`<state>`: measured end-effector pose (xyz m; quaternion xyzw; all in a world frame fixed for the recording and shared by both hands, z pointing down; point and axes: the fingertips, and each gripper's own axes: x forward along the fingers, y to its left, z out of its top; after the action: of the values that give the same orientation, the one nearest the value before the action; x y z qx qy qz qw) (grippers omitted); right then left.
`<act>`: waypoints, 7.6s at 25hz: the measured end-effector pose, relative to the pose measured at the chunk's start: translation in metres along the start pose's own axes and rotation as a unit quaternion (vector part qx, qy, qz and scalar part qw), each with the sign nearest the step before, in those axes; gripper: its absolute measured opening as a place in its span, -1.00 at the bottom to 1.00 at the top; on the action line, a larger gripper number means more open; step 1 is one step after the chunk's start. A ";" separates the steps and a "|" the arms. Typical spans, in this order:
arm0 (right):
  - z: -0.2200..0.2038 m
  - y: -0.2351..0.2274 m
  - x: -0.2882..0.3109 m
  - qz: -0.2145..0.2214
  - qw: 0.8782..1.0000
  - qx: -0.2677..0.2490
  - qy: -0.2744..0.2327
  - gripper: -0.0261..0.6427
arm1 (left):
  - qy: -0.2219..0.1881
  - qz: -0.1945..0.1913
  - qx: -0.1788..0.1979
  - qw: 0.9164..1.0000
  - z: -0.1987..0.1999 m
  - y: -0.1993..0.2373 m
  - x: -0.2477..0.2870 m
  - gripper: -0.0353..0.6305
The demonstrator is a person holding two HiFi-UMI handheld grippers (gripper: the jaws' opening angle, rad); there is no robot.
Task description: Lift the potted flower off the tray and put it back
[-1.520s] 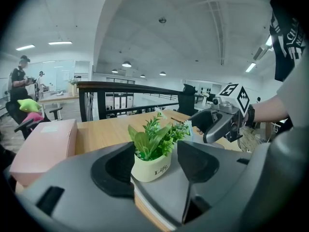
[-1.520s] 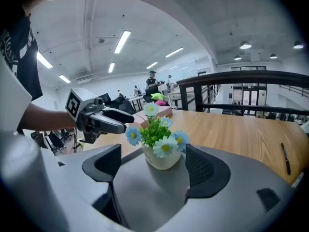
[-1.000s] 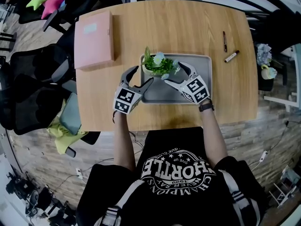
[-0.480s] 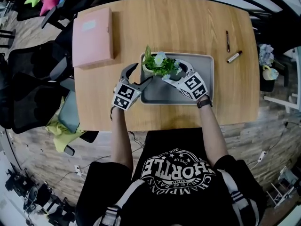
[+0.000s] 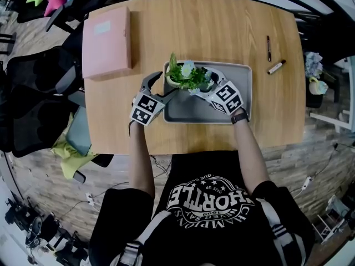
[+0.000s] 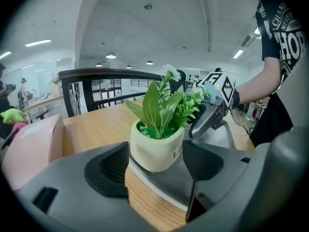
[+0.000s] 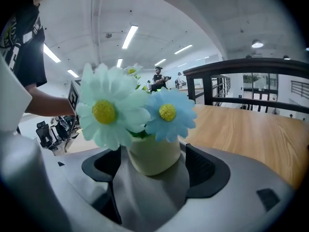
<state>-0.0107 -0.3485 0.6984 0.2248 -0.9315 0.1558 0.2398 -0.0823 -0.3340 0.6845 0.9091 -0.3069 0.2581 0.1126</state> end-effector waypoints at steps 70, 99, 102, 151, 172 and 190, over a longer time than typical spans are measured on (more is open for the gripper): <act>0.029 0.018 -0.028 0.007 1.000 0.023 -0.005 0.17 | -0.024 -0.007 0.004 1.000 0.039 -0.025 -0.015 -0.03; 0.057 0.028 -0.078 -0.028 0.998 0.049 -0.006 0.17 | -0.040 -0.033 0.004 0.999 0.085 -0.048 -0.032 -0.02; 0.063 0.030 -0.085 -0.034 0.998 0.047 -0.008 0.17 | -0.042 -0.036 0.007 0.998 0.092 -0.051 -0.037 -0.02; 0.132 0.136 -0.180 -0.062 0.995 -0.008 -0.081 0.16 | -0.152 -0.015 -0.014 0.988 0.152 -0.126 -0.153 -0.02; 0.139 0.169 -0.200 -0.072 0.992 -0.031 -0.095 0.16 | -0.163 -0.005 0.003 0.987 0.157 -0.151 -0.183 -0.02; 0.152 0.188 -0.218 -0.080 0.988 -0.035 -0.126 0.16 | -0.184 -0.002 0.020 0.983 0.172 -0.164 -0.205 -0.02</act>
<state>0.0105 -0.1741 0.4244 0.3076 -0.9384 0.0736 0.1395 -0.0516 -0.1647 0.4221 0.9439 -0.3151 0.0921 0.0364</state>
